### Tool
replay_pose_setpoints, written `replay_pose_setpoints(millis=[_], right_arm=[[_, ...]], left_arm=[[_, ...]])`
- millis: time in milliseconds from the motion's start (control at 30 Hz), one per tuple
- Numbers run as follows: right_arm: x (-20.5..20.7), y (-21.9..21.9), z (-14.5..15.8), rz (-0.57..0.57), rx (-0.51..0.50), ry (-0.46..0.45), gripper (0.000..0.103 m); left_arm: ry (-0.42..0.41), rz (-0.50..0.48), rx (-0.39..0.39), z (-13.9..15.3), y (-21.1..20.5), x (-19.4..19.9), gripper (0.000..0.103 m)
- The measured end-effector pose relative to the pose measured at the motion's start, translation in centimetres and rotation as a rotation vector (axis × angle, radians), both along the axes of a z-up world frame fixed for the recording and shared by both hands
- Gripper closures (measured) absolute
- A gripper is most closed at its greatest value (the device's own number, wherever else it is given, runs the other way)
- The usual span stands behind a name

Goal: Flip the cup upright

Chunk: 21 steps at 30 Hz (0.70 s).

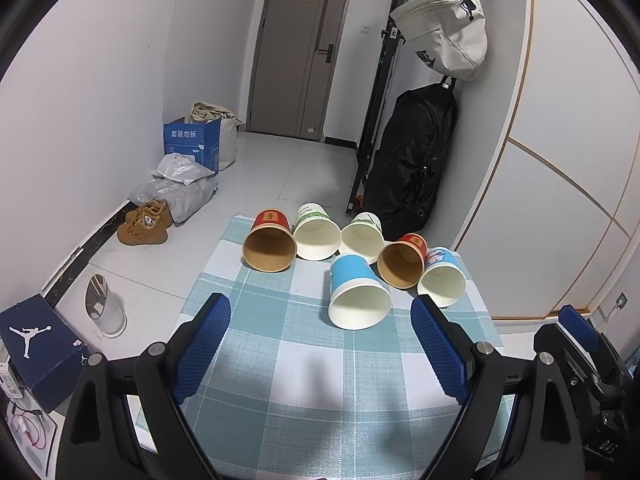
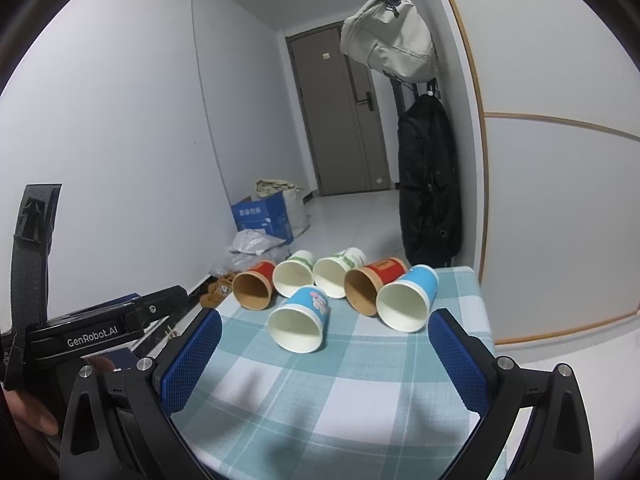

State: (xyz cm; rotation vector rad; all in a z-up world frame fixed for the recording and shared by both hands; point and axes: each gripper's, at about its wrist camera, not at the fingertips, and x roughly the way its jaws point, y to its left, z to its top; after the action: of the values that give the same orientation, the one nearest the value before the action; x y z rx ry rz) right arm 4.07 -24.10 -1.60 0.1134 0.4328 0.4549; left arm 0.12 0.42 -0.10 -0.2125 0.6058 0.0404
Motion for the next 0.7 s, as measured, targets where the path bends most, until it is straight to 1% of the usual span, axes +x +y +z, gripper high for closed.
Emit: replay_pose_setpoints(millis=[700], right_arm=[[-0.11,0.41,0.09,0.006,-0.004,-0.004,0.000]], left_arm=[[-0.013,-0.014,0.015,0.17,-0.39,-0.14,0.014]])
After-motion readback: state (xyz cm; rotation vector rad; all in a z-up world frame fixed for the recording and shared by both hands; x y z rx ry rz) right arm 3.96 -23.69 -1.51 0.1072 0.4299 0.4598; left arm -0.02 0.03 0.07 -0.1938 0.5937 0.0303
